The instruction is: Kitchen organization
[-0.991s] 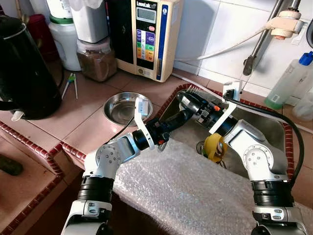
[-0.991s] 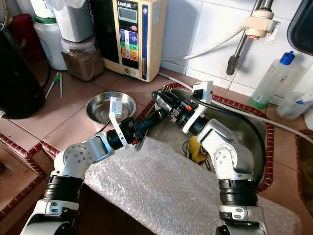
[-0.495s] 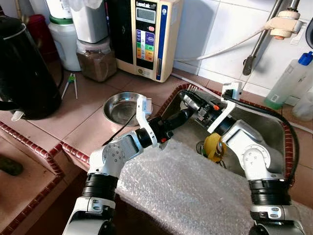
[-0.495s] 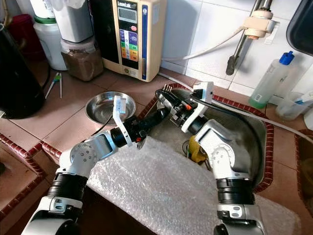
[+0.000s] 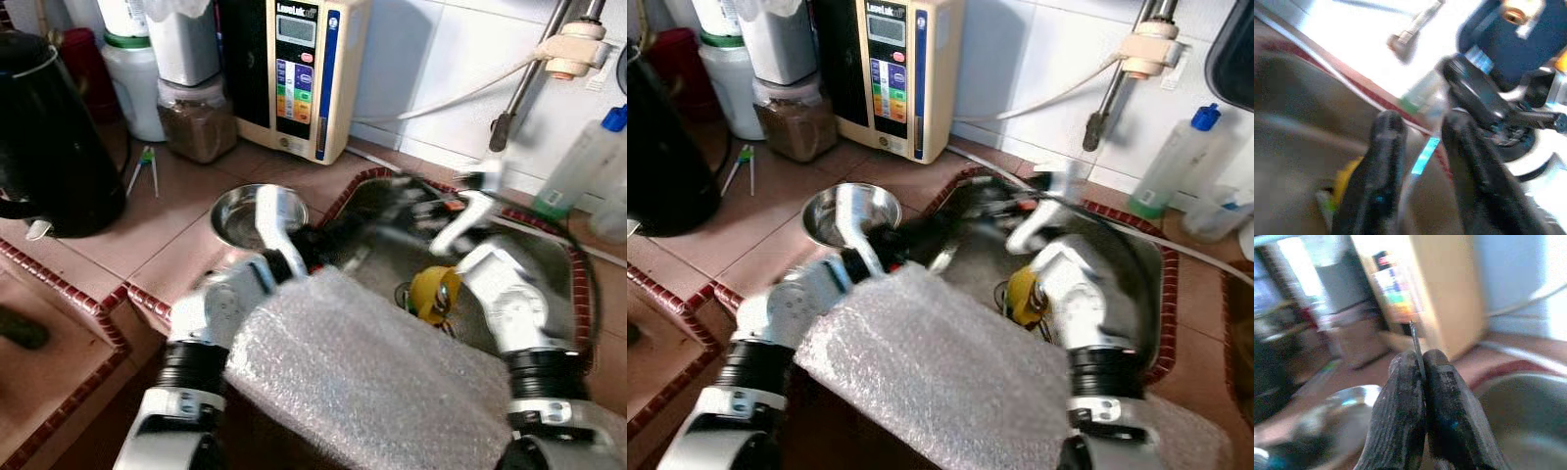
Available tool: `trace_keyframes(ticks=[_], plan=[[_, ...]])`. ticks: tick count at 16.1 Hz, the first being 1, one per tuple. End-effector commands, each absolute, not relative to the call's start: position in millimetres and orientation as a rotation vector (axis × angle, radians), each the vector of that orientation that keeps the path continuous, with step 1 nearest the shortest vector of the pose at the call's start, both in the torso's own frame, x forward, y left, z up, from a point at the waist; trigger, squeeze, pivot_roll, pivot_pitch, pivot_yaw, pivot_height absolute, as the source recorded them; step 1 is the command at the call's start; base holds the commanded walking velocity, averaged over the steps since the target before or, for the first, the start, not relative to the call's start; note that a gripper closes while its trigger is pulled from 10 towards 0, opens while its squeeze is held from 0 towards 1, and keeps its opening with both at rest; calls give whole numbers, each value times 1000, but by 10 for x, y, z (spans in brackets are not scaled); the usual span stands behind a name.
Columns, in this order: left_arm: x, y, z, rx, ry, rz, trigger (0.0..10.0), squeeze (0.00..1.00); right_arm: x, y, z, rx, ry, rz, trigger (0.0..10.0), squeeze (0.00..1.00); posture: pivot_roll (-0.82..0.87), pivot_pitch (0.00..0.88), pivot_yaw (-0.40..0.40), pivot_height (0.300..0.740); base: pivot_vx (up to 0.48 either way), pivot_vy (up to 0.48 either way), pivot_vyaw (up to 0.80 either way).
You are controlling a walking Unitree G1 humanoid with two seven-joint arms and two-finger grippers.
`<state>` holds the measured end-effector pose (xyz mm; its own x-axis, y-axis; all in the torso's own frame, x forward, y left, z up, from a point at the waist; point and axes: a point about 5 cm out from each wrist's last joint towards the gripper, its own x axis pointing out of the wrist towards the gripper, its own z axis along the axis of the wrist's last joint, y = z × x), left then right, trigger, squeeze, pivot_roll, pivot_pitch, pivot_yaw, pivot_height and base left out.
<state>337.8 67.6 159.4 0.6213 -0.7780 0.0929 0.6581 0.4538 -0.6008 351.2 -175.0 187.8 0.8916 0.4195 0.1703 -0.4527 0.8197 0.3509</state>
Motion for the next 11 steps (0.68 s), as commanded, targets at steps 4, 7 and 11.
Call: trace_keyframes(ticks=[4,7,11], plan=[[3415,762,1717,-489,149,-859,10000,1000,3696,-1969,1973,261,-131,227,0,0,-38,0,-32,740,0,0,0],[3375,874,1600,-309,178,-843,10000,1000,3763,-2176,1797,156,-48,26,0,0,-29,0,-34,740,0,0,0],[3294,982,1396,-109,254,-869,10000,1000,3735,-2269,1465,50,101,-68,0,0,-28,0,-30,740,0,0,0]])
